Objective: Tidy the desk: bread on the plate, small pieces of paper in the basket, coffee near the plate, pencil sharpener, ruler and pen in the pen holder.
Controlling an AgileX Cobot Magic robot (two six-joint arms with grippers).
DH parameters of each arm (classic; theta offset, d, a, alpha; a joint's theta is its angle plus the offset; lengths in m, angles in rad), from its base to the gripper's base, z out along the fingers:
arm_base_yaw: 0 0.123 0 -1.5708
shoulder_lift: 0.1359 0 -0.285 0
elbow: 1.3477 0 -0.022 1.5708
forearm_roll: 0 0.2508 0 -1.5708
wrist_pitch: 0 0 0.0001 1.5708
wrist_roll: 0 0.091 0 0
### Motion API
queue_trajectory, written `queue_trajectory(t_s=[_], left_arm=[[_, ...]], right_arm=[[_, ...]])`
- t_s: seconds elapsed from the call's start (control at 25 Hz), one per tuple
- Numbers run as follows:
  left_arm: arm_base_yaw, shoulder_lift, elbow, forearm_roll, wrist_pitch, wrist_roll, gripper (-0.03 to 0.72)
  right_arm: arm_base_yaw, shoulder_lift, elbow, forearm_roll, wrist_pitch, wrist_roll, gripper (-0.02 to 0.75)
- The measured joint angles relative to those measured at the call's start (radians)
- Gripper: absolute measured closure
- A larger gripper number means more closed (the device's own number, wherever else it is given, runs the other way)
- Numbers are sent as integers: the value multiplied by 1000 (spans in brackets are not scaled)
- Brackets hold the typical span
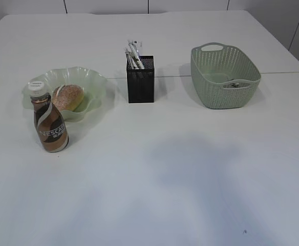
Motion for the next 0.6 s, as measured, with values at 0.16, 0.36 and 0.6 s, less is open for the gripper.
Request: queue_trajectory(t_s=[0.16, 0.36, 0.6], left_arm=[[0, -56, -5, -71, 32, 53, 145], [0, -136, -7, -127, 38, 91, 148], [0, -229, 17, -150, 42, 96, 148]], right_arm=[[0, -231, 220, 18, -53, 0, 388], [0, -458, 430, 47, -59, -6, 388], [0, -740, 621, 143, -59, -37, 388]])
